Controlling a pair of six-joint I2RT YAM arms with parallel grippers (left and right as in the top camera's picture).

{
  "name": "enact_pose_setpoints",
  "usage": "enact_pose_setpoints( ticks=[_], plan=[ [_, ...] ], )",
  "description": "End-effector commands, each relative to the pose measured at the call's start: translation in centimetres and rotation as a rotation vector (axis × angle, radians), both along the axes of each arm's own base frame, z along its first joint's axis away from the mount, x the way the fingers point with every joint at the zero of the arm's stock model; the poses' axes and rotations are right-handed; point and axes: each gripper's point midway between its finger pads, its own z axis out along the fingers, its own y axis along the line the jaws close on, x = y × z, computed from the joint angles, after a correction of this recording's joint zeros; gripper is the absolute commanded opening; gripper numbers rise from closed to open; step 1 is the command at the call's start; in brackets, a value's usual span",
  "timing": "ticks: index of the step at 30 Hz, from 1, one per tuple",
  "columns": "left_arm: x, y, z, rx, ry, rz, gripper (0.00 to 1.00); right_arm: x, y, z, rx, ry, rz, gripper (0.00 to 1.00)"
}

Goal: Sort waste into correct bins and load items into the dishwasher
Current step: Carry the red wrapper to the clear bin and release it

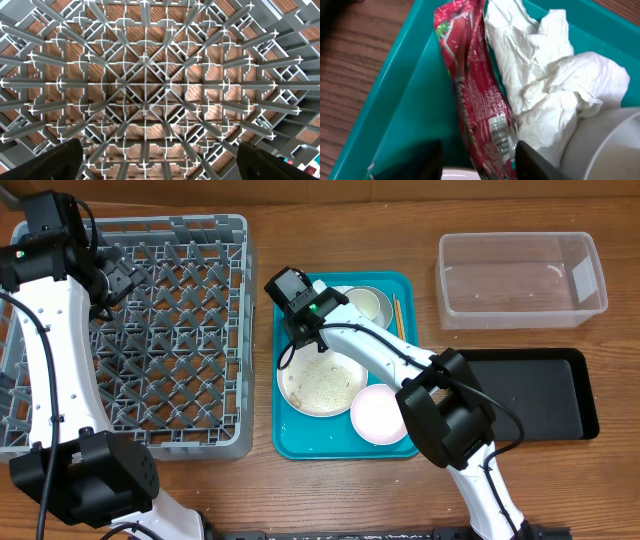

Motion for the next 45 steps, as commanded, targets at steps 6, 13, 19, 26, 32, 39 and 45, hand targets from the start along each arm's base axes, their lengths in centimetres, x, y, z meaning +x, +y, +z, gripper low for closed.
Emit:
enact_pose_setpoints(
  ticks=[6,13,19,26,32,39,45],
  plan=[
    [0.0,0.1,1.6,0.017,-0.039,0.01,1.0,1.2,0.6,2.6,0.018,-0.049,-0.038,0.2],
    [0.0,0.1,1.6,0.017,-0.039,0.01,1.0,2.0,1.3,6.9,0.062,-0.077,-0.067,0.04],
    [0.0,0.1,1.6,0.017,-0.039,0.01,1.0,1.1,2.3,11.5,0.136,-0.044,-0.034,0.04],
    [0.0,0.1,1.6,0.017,-0.039,0.01,1.0,2.2,-0.2,18.6,0.208,-0.147,-0.187,0.04],
    [0.0,0.1,1.6,0.017,-0.039,0.01,1.0,6.1,-9.8,25.9,0.265,-0.342,-0.508,0.04],
    [0.0,0.1,1.6,0.017,-0.039,0.01,1.0,7.8,-25.2,24.6,0.394,-0.293,-1.115,0.04],
    [0.0,0.1,1.6,0.017,-0.039,0.01,1.0,7.9,-32.6,20.7,0.506,-0.152,-1.401,0.04]
  ],
)
